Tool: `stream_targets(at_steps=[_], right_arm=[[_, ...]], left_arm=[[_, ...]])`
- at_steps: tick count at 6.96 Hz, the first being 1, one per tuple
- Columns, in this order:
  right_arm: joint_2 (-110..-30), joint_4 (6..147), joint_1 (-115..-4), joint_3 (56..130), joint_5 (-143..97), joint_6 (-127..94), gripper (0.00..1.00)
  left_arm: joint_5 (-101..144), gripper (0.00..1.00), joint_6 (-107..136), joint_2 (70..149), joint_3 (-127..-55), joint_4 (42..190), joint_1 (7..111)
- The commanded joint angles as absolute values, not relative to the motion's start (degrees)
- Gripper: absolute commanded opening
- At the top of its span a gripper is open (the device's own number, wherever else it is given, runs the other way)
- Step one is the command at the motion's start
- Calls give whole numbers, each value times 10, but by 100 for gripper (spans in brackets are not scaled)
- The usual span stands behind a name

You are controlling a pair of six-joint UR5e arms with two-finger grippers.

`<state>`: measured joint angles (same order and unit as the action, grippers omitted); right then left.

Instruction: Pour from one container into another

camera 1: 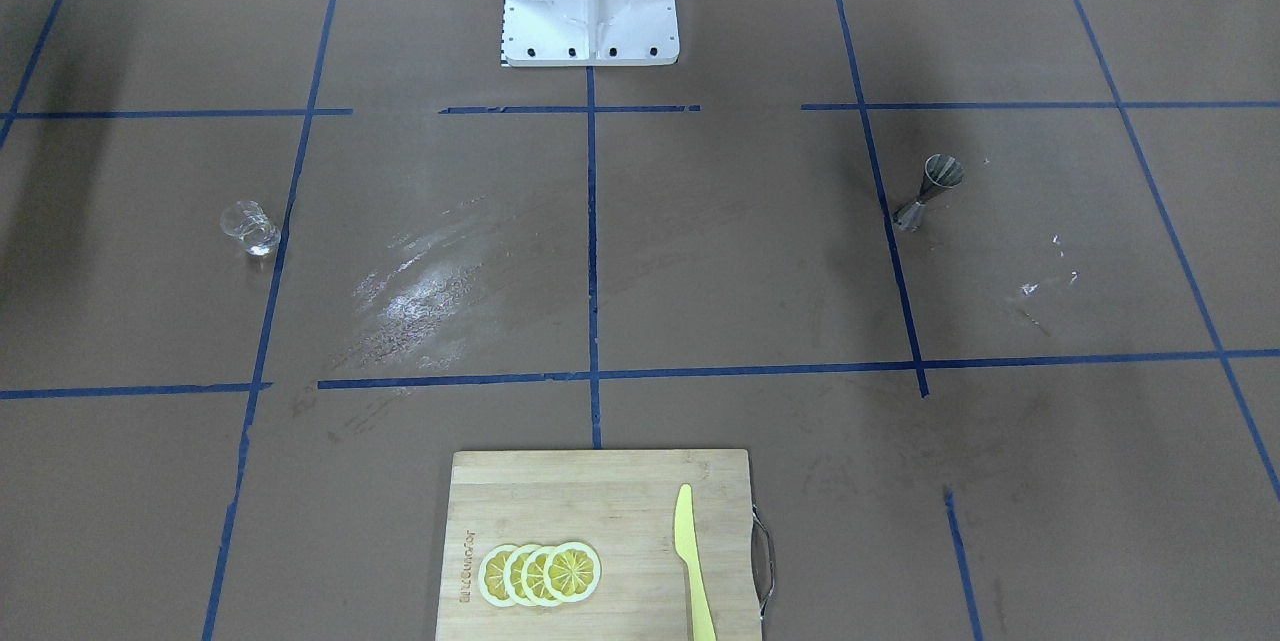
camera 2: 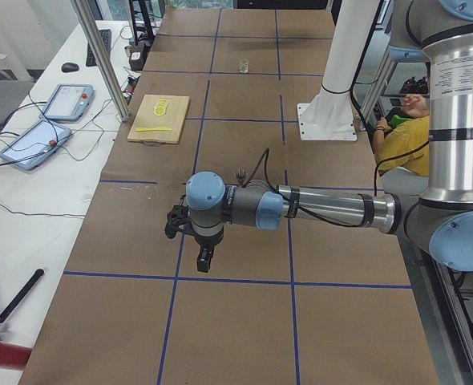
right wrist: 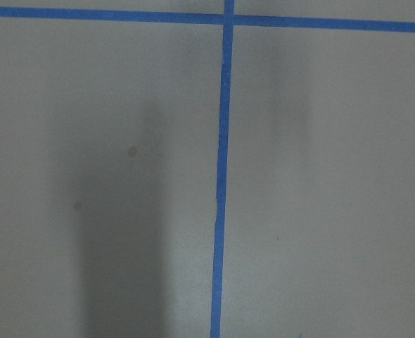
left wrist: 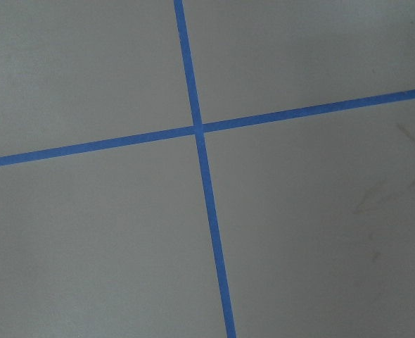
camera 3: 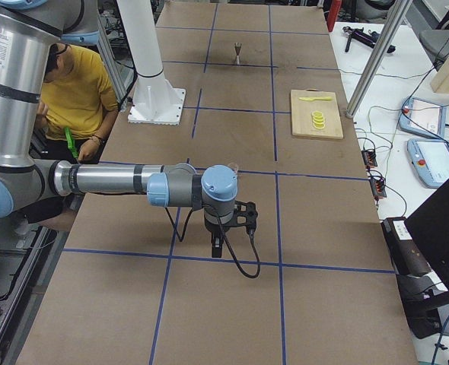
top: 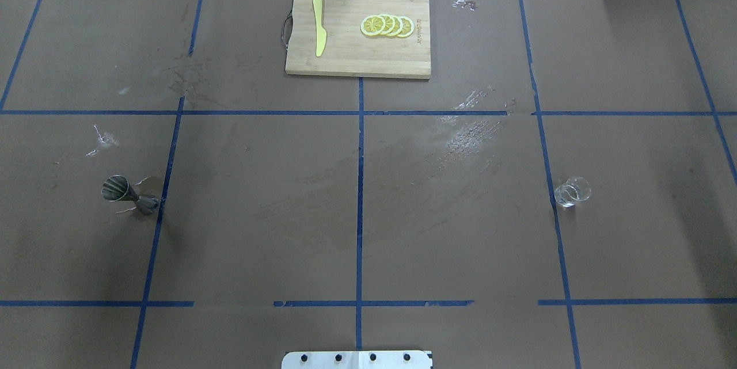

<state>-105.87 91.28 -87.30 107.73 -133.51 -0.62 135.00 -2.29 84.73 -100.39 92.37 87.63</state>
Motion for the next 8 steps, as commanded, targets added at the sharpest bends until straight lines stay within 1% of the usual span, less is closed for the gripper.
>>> stream_targets(at_steps=[1, 4, 6, 8], right_arm=[[-1056, 912, -874, 1078, -1333, -6, 100], [-1052, 911, -873, 1086, -1334, -6, 100], [-1026, 840, -873, 1085, -1328, -6, 100], [-999, 789, -873, 1082, -1325, -30, 100]], left_arm=[[1347, 100, -25, 848, -1009, 925, 876], [1346, 100, -25, 849, -1012, 941, 876], [1346, 100, -26, 854, -1013, 972, 876], [1349, 100, -24, 871, -996, 1047, 875]])
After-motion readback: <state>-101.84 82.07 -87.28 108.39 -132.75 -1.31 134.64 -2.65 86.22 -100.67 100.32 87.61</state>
